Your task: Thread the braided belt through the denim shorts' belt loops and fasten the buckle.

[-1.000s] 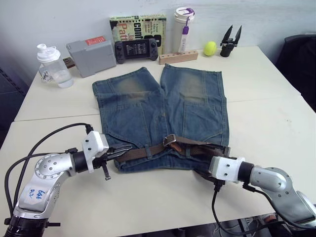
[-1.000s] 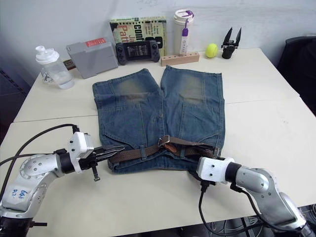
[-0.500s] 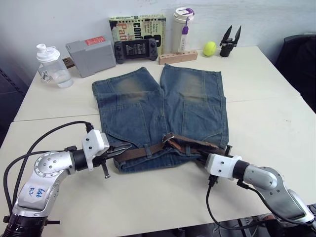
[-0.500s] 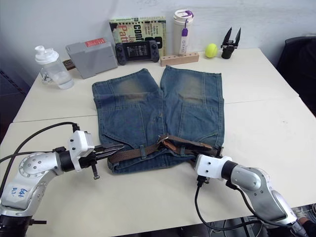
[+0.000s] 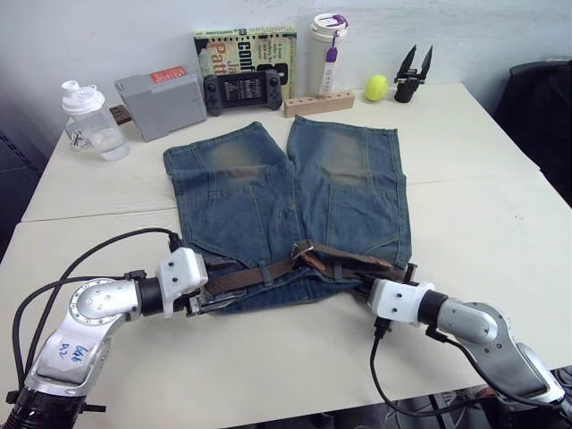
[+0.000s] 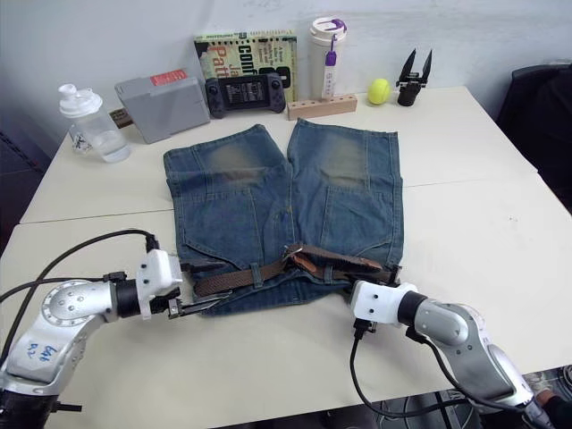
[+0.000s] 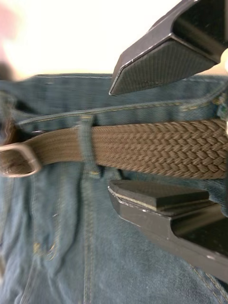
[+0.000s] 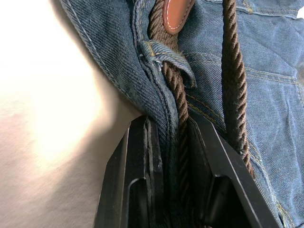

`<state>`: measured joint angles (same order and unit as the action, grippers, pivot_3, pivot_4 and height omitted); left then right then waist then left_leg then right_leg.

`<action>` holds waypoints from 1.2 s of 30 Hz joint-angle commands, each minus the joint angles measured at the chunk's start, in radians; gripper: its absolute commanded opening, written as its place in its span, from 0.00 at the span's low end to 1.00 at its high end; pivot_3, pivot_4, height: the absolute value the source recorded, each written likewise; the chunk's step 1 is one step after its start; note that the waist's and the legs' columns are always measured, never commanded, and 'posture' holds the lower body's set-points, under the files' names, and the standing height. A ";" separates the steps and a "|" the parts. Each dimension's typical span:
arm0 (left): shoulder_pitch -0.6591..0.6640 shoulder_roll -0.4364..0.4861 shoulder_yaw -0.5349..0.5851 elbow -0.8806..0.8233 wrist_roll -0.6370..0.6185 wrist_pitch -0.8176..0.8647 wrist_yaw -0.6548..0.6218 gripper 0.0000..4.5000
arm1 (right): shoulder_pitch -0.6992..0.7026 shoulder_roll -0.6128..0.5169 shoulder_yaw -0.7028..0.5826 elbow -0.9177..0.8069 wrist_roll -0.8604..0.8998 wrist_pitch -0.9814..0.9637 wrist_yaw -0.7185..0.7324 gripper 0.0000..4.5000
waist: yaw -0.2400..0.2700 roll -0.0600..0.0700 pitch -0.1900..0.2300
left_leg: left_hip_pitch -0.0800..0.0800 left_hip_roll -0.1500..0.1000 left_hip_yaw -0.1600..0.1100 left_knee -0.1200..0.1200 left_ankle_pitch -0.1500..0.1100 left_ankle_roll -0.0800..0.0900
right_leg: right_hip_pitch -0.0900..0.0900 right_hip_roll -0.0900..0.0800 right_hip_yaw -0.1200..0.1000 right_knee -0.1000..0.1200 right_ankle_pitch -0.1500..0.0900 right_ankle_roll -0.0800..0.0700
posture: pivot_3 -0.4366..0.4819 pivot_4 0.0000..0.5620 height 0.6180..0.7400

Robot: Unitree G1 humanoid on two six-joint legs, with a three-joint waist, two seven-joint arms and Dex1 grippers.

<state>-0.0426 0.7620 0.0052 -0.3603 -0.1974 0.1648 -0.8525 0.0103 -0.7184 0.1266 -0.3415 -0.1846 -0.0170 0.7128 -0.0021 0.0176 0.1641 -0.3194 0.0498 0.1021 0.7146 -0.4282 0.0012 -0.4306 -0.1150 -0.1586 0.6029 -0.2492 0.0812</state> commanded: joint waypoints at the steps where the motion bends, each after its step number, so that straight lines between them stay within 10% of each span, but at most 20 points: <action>1: -0.041 -0.004 -0.027 0.000 0.111 -0.068 0.060 0.70 | 0.001 0.013 0.022 -0.012 -0.004 0.013 0.003 0.10 | 0.000 0.000 0.000 | 0.000 0.000 0.001 0.000 0.000 0.000 | 0.000 0.000 0.000 0.000 0.000 0.000 | 0.48 0.27 0.84; 5: -0.060 -0.031 -0.052 0.017 0.216 -0.119 0.134 0.70 | 0.002 0.017 0.023 -0.017 -0.004 0.018 0.004 0.10 | -0.001 0.000 0.000 | 0.000 0.000 0.003 0.000 0.000 0.000 | 0.000 0.000 0.000 0.000 0.000 0.000 | 0.48 0.27 0.84; 15: 0.032 -0.024 -0.046 0.042 0.326 -0.209 0.179 0.00 | 0.005 0.013 0.018 -0.020 -0.003 0.023 0.004 0.10 | 0.000 0.000 0.000 | 0.000 0.001 0.003 0.000 0.000 0.000 | 0.000 0.000 0.000 0.000 0.000 0.000 | 0.48 0.27 0.84; 36: 0.246 -0.036 0.054 0.261 0.350 -0.422 0.340 0.00 | 0.004 -0.055 -0.035 0.067 -0.042 -0.063 -0.024 0.10 | 0.003 0.004 -0.002 | 0.003 0.000 -0.003 0.000 -0.002 0.003 | 0.000 -0.003 0.000 0.002 0.000 0.000 | 0.48 0.27 0.84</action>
<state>0.1760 0.7304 0.0585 -0.1734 0.1397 -0.3026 -0.5077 0.0106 -0.7386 0.1359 -0.3173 -0.1951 -0.0725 0.7093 0.0007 0.0212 0.1619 -0.3160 0.0498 0.0988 0.7143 -0.4301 0.0045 -0.4304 -0.1181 -0.1581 0.6050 -0.2494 0.0809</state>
